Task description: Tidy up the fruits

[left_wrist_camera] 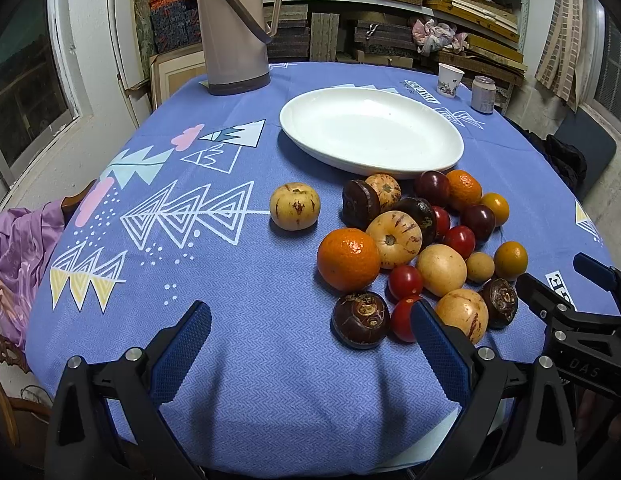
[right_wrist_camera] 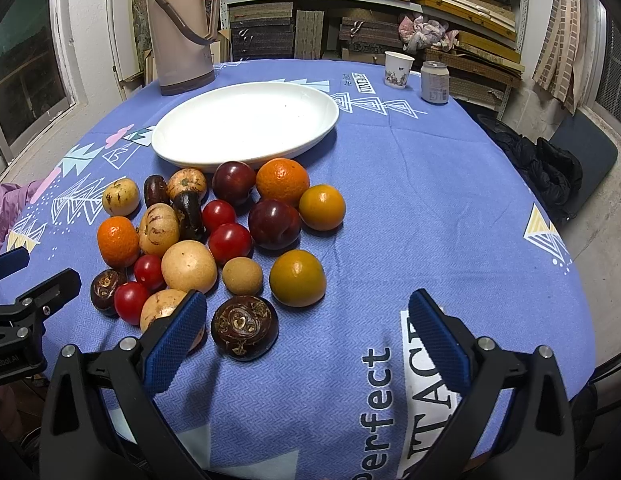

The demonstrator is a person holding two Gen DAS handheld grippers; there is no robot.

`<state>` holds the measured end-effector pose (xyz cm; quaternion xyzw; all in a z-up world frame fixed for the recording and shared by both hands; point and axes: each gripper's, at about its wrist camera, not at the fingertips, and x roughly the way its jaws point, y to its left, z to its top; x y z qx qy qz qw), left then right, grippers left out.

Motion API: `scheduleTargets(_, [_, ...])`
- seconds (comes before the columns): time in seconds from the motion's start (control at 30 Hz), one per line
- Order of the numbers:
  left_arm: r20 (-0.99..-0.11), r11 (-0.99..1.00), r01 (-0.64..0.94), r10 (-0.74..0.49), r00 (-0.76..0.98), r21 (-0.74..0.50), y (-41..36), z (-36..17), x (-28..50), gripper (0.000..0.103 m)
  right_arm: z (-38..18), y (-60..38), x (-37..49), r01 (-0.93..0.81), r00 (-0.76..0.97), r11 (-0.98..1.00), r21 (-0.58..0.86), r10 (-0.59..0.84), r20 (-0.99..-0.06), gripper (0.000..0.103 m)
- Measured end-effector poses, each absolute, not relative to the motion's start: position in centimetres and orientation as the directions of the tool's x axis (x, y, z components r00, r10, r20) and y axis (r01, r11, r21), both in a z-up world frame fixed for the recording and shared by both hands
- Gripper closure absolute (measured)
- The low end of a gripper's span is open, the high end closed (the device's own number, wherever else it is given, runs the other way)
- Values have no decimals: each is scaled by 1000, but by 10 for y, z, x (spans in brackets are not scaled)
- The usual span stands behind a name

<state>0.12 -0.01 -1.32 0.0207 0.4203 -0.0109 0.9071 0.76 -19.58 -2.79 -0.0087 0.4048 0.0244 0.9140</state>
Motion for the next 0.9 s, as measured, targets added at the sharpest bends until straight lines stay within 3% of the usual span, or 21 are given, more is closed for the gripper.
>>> scheduleTargets(0.9, [-772,999,23,3,636,23,4,-15,3,3,-27,-195,8,-53,672,999,4,39,-739,4])
